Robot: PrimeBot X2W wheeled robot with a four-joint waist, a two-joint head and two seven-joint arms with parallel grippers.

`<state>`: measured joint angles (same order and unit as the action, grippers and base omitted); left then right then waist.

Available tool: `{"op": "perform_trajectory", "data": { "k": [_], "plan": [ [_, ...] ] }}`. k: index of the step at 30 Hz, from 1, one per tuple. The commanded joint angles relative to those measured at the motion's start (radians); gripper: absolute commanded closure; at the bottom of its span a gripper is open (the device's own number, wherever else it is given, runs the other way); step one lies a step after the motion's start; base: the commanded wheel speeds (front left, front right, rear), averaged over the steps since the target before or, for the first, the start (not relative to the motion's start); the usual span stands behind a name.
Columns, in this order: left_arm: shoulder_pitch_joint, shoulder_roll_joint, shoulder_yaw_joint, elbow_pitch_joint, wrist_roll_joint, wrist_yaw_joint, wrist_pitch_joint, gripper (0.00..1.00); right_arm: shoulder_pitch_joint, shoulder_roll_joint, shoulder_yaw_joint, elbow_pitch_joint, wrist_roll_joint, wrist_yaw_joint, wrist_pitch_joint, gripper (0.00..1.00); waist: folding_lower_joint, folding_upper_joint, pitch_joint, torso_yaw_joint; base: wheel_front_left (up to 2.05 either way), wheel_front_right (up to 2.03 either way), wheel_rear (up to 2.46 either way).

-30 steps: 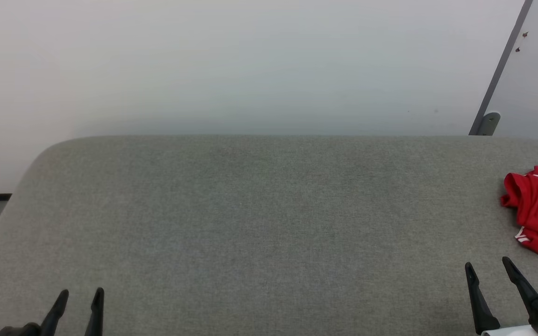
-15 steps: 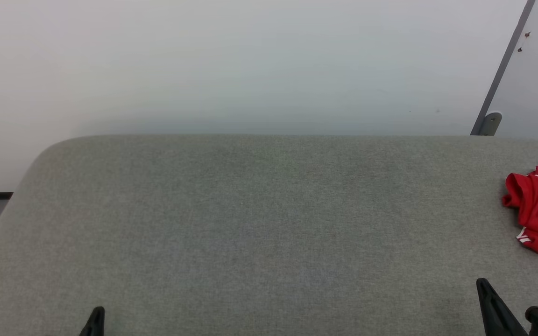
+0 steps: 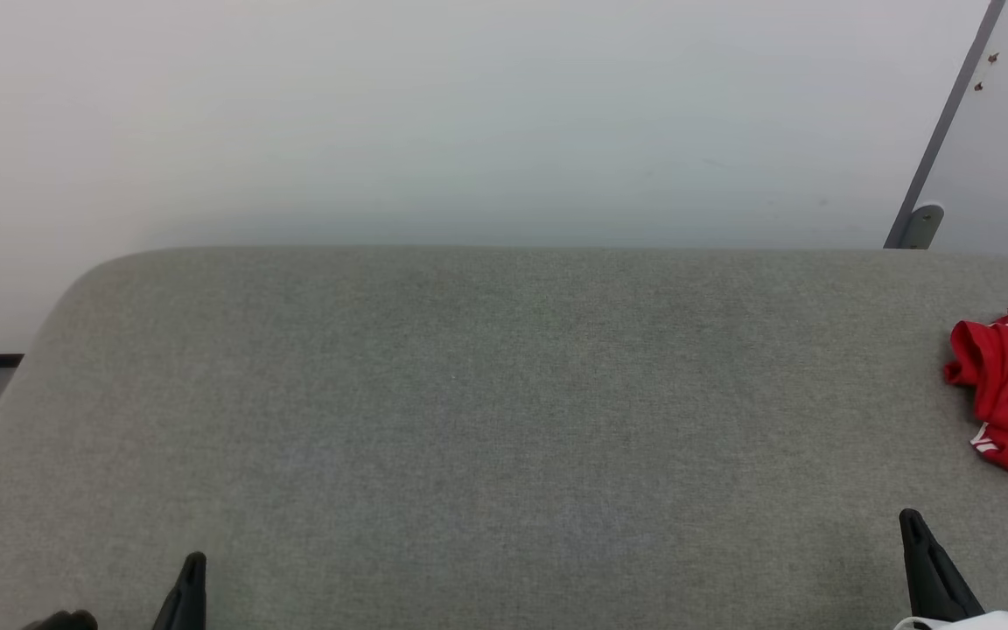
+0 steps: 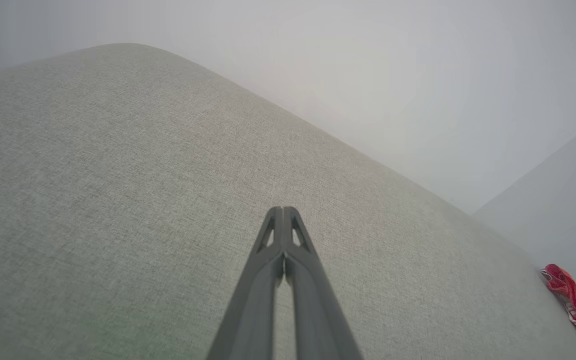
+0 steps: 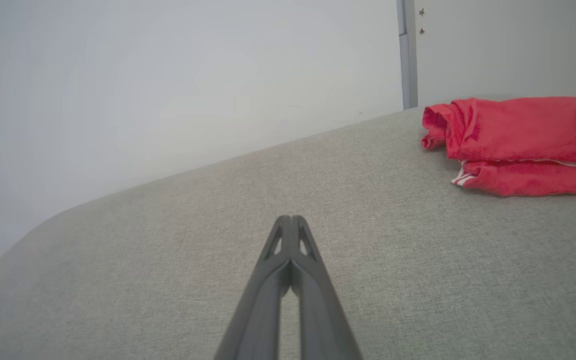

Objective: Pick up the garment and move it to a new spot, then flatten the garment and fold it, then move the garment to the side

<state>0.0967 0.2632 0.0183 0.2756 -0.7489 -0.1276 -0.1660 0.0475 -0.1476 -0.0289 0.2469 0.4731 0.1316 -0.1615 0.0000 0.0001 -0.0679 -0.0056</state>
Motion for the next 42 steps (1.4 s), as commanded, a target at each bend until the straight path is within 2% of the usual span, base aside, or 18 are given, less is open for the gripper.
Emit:
{"op": "perform_trajectory", "data": {
  "k": [1, 19, 42],
  "plan": [
    [-0.030, 0.005, 0.011, -0.016, -0.032, -0.001, 0.006, 1.00, -0.032, -0.001, -0.009, -0.015, 0.044, 0.000, 0.008, 1.00, 0.0000, -0.0001, 0.001, 0.000, 0.00, 0.00, 0.00],
    [-0.076, -0.050, 0.033, -0.021, -0.242, -0.002, 0.076, 1.00, -0.066, 0.023, -0.028, -0.013, 0.321, -0.001, 0.075, 1.00, 0.0000, -0.0001, 0.013, 0.001, 0.00, 0.00, 0.00],
    [-0.123, -0.105, 0.055, -0.026, -0.450, -0.003, 0.145, 1.00, -0.098, 0.048, -0.049, -0.011, 0.594, -0.001, 0.143, 1.00, 0.0000, -0.0001, 0.028, 0.002, 0.00, 0.00, 0.00]
  ]
}}
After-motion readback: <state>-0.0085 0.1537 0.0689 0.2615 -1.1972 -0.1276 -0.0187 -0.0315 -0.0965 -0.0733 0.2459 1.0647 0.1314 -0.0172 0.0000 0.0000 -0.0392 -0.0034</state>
